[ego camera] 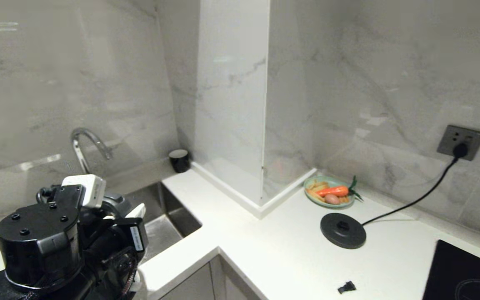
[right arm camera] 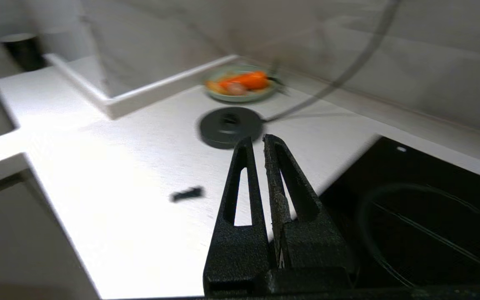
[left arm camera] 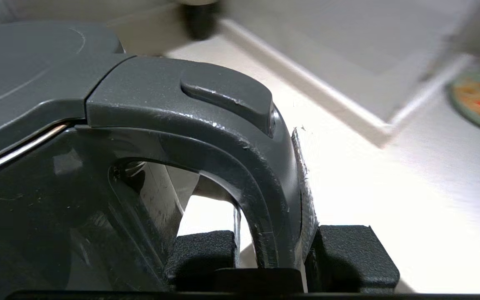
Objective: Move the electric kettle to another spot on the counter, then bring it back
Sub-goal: Place it by the sink
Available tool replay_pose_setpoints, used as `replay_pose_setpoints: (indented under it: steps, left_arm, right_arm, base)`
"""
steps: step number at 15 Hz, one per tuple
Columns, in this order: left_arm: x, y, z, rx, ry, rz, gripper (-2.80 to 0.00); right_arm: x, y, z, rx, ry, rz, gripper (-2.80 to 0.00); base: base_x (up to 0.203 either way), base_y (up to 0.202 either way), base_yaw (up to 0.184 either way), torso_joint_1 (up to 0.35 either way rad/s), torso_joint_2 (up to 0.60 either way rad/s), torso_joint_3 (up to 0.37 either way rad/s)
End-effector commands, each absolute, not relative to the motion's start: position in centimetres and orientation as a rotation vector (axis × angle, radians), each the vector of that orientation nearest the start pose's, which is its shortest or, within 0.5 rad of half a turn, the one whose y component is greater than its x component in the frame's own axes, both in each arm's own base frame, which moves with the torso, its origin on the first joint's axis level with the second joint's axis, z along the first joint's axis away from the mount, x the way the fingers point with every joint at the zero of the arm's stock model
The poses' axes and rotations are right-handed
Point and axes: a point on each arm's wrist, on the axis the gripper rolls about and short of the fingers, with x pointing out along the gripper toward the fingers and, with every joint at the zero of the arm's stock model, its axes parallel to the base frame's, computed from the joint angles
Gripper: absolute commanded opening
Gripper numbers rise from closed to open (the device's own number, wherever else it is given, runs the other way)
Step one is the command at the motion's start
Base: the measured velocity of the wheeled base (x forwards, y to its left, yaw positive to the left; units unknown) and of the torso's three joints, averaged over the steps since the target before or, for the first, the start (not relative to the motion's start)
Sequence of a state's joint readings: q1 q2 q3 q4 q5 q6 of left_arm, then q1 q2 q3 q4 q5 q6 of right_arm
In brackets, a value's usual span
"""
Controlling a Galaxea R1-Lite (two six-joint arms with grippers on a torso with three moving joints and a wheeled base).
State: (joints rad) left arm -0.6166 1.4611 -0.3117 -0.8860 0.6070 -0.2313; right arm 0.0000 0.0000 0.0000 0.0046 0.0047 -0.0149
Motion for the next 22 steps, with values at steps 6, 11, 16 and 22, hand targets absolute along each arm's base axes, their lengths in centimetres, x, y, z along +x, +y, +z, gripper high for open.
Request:
replay_pose_setpoints:
  steps: [6, 11, 16, 22]
  left_arm:
    - [17.5, -10.7, 14.4, -0.083, 0.212, 0.024, -2.8]
    - [18.5, -10.3, 14.1, -0.078, 0.224, 0.068, -2.8]
    - [23.3, -6.8, 13.4, -0.094, 0.243, 0.286, -2.8]
    - [29.9, -3.2, 9.1, -0.115, 0.255, 0.373, -2.8]
  right_arm:
    - [-2.3, 0.0, 7.5, -0.015, 0.005, 0.006, -2.8]
    - [-2.3, 0.0, 7.5, -0.015, 0.005, 0.006, -2.8]
    - [-2.3, 0.0, 7.5, -0.015, 0.005, 0.006, -2.8]
    - [-2.3, 0.0, 7.5, -0.015, 0.005, 0.006, -2.8]
  base:
    - [-0.001, -0.007, 0.172, 0.002, 0.0, 0.002]
    - [0.0, -0.001, 0.039, 0.0, 0.0, 0.0]
    - [0.0, 0.0, 0.0, 0.0, 0.0, 0.0]
    - [0.0, 0.0, 0.0, 0.0, 0.0, 0.0]
